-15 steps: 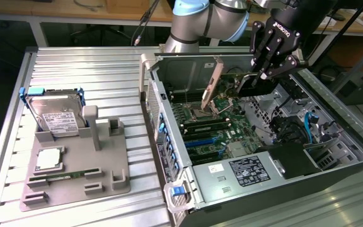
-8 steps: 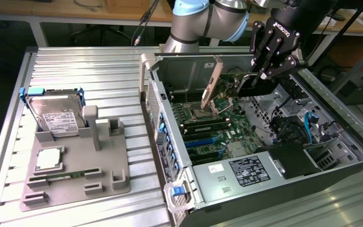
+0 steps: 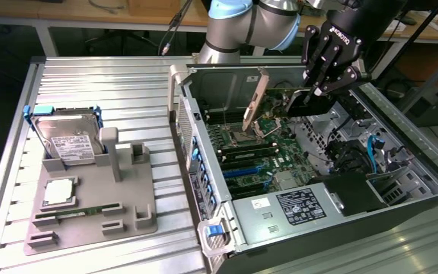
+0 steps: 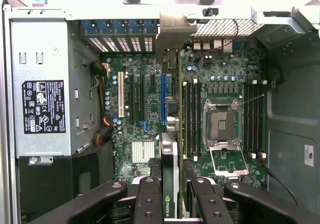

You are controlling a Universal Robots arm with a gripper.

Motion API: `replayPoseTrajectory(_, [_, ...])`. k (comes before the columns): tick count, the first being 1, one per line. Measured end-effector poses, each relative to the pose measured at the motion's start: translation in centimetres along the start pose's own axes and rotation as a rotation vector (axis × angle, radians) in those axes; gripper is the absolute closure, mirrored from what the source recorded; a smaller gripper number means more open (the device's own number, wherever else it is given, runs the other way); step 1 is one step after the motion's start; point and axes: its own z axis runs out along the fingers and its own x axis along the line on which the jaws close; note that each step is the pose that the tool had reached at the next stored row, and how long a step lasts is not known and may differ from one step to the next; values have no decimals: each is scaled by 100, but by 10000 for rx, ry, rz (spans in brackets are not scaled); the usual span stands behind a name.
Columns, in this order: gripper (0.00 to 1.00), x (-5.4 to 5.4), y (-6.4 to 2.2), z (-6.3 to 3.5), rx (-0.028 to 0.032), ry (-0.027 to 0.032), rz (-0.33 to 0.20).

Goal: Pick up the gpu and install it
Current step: 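Insert the gpu into the slot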

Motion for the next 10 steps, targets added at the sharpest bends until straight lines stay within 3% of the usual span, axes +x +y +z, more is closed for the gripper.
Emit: replayPoseTrajectory(10, [73,0,0,5,1,-2,64])
